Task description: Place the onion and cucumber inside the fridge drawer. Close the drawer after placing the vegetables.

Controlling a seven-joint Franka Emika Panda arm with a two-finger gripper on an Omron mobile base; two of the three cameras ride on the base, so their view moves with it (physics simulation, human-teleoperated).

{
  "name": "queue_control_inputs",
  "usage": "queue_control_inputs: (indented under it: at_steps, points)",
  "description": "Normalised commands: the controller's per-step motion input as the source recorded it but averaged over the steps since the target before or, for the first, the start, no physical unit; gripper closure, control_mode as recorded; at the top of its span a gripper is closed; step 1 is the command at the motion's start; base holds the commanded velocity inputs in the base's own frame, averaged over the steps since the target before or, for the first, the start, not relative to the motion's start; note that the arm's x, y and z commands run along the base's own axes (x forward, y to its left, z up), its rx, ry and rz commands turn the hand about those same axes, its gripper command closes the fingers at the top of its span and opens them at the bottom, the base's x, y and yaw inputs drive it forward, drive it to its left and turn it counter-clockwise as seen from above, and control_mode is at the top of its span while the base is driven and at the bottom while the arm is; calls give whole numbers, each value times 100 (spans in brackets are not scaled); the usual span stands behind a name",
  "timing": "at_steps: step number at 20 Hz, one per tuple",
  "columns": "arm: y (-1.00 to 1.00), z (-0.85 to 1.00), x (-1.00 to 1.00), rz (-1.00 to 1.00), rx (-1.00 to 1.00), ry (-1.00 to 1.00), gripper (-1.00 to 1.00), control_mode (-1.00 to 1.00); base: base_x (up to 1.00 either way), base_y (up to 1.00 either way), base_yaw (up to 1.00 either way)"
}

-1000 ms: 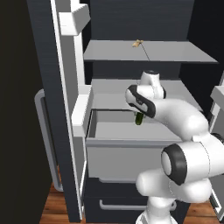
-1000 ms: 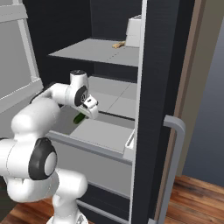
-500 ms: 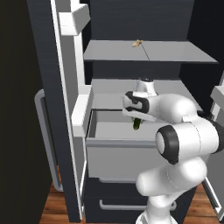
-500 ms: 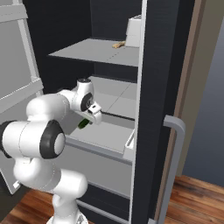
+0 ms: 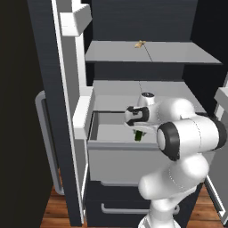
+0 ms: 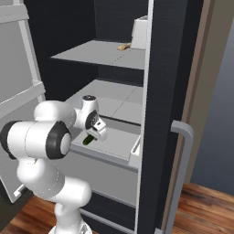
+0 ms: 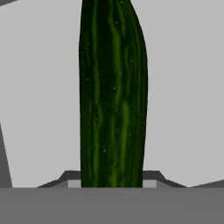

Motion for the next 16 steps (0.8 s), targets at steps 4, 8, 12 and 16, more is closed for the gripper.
queue_control_inputs:
  at_steps: [4,8,12,16]
  points:
    - [0,-14,19,0,0,0,100,-100,0,0,0]
    - [0,-13,1,0,1,0,100,-100,0,0,0]
    - [0,-10,-29,3,0,0,100,-100,0,0,0]
    - [0,-1,-48,3,0,0,100,-100,0,0,0]
